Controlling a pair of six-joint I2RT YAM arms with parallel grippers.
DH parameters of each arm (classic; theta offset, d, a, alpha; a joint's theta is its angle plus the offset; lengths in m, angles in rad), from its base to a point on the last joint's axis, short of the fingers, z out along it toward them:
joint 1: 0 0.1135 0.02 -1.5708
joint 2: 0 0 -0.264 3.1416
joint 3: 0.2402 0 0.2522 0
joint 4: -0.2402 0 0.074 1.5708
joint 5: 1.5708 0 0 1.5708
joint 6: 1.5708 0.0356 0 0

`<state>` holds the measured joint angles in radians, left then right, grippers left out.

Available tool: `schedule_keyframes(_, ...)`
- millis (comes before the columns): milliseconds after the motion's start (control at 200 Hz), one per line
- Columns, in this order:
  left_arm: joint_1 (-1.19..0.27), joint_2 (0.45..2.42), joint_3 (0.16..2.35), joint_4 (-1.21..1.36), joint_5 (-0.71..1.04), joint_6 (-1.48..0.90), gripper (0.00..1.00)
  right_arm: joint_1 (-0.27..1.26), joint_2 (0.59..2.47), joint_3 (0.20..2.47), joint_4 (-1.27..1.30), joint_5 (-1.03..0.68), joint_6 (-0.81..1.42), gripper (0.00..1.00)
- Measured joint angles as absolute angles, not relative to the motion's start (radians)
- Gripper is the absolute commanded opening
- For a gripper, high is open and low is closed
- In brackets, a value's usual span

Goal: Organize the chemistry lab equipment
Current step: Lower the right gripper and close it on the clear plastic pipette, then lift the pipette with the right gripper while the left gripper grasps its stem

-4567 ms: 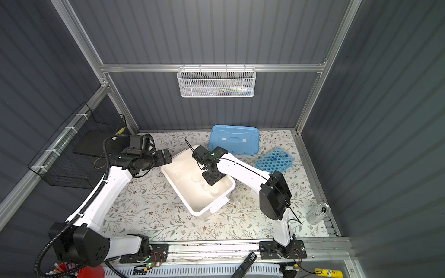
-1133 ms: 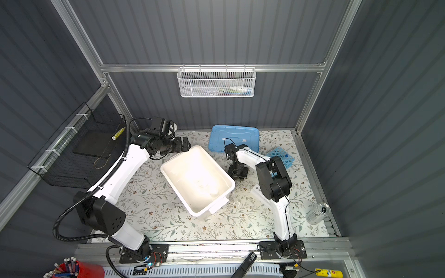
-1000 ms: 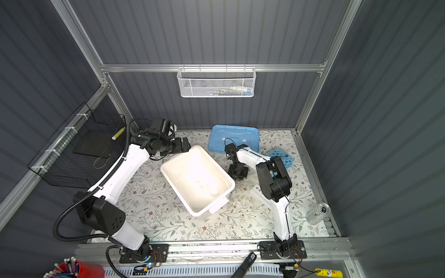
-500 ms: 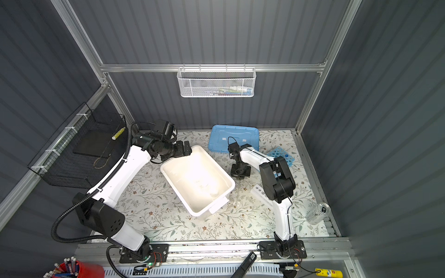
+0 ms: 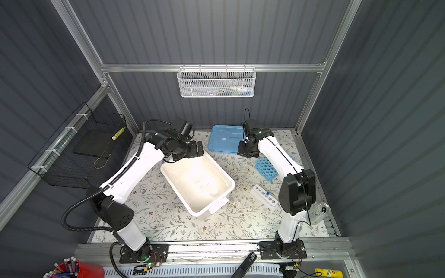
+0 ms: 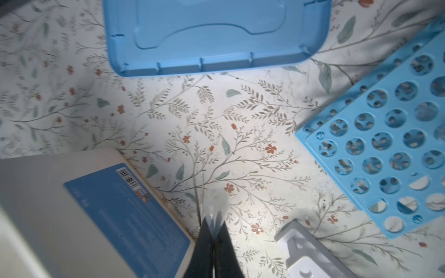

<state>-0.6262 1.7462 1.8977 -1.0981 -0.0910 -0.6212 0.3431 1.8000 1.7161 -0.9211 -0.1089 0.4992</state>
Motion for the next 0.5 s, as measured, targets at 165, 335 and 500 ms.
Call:
schedule_keyframes(165, -0.669, 1.773, 1.906, -1.061, -0.075, -0.656, 0.96, 0.344, 1.779, 1.813, -0.92, -0.22, 0.489, 0.0)
schedule_keyframes(335, -0.675, 1.773, 1.914, -0.966, -0.049, -0.686, 0.94, 0.344, 1.779, 1.908, -0.932, -0.331, 0.486, 0.0)
schedule_keyframes(500, -0.701, 1.771, 1.911, -0.879, -0.031, -0.701, 0.93, 0.344, 1.779, 1.934, -0.932, -0.434, 0.498, 0.0)
